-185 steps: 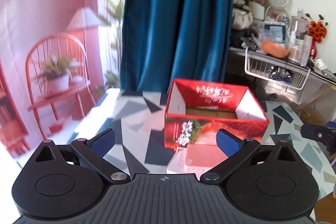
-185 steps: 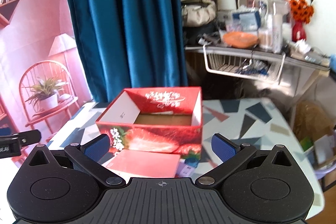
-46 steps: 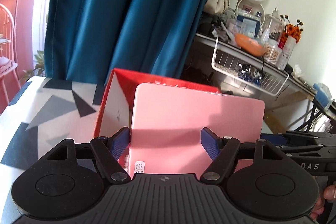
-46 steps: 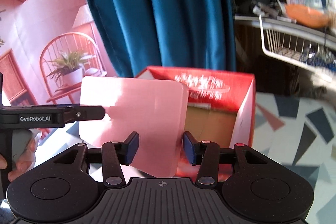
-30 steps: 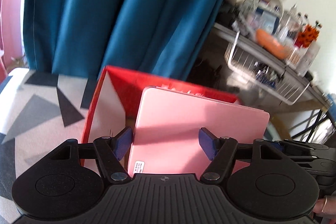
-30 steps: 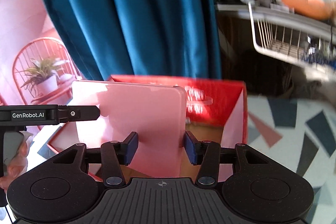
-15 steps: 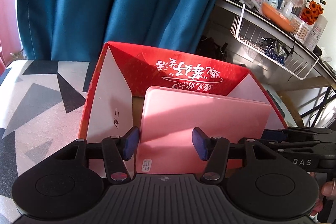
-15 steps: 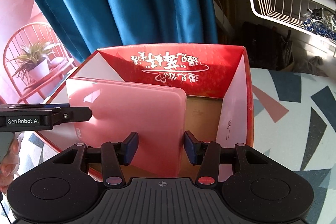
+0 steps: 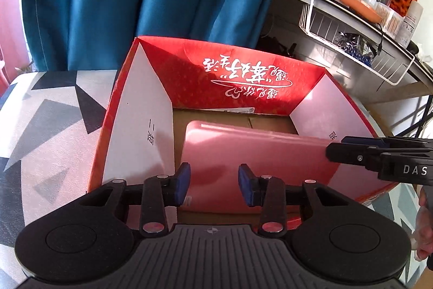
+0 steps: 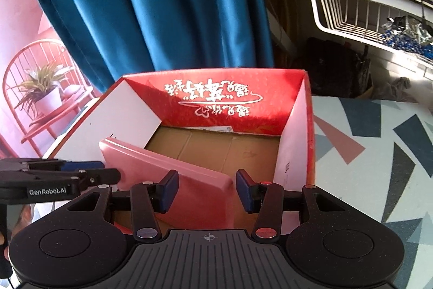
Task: Organize rigid objects
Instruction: 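Lower the pink case into the strawberry box and open both grippers, then withdraw both grippers from the box toward the white power bank, then close both grippers on the white power bank and lift it, then lower the white power bank into the box onto the pink case, release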
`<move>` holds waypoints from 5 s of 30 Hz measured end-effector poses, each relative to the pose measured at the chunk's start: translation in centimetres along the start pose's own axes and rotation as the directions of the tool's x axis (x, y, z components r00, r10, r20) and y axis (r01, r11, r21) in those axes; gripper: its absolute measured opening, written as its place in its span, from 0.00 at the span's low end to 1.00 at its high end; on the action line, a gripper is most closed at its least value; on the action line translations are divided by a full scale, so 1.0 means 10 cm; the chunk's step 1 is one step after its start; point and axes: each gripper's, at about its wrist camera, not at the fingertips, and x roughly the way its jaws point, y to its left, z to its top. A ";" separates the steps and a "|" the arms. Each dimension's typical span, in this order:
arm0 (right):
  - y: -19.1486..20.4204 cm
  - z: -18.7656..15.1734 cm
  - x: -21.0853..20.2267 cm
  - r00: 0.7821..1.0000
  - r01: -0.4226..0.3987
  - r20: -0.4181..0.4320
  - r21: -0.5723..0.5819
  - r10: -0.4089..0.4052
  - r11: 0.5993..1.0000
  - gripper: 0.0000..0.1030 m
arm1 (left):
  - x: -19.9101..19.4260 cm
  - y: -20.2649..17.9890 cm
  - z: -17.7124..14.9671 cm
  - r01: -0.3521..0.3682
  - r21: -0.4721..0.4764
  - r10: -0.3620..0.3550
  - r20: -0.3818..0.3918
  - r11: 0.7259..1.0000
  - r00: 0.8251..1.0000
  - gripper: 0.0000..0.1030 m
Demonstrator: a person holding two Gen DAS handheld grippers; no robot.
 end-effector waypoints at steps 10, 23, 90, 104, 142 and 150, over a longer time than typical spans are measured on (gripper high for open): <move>0.04 -0.05 -0.26 0.997 0.025 0.074 -0.002 -0.025 1.000 0.54 | -0.34 -0.06 -0.02 0.002 0.029 -0.005 0.083 1.000 0.997 0.48; 0.41 -0.63 -0.73 0.983 0.033 0.179 -0.021 -0.029 0.999 1.00 | -0.94 0.10 -0.40 0.061 0.020 -0.063 0.163 0.998 0.985 0.94; 0.60 -1.53 -0.31 0.963 -0.138 -0.216 0.120 0.161 0.983 0.80 | -0.49 0.36 -1.26 0.061 -0.170 -0.072 -0.064 0.984 0.995 0.82; 0.63 -1.50 -0.32 0.965 -0.156 -0.202 0.080 0.169 0.985 0.70 | -0.44 0.31 -1.30 0.080 -0.181 -0.095 -0.076 0.980 0.993 0.76; 0.77 -0.49 -1.04 0.976 -0.094 0.174 -0.224 0.135 0.970 0.48 | -1.21 0.10 -0.46 0.158 -0.089 -0.137 0.205 0.983 0.969 0.73; 0.57 0.05 -0.97 0.962 -0.077 0.242 -0.201 0.126 0.977 0.48 | -1.01 0.03 0.01 0.177 -0.122 -0.145 0.236 0.977 0.961 0.69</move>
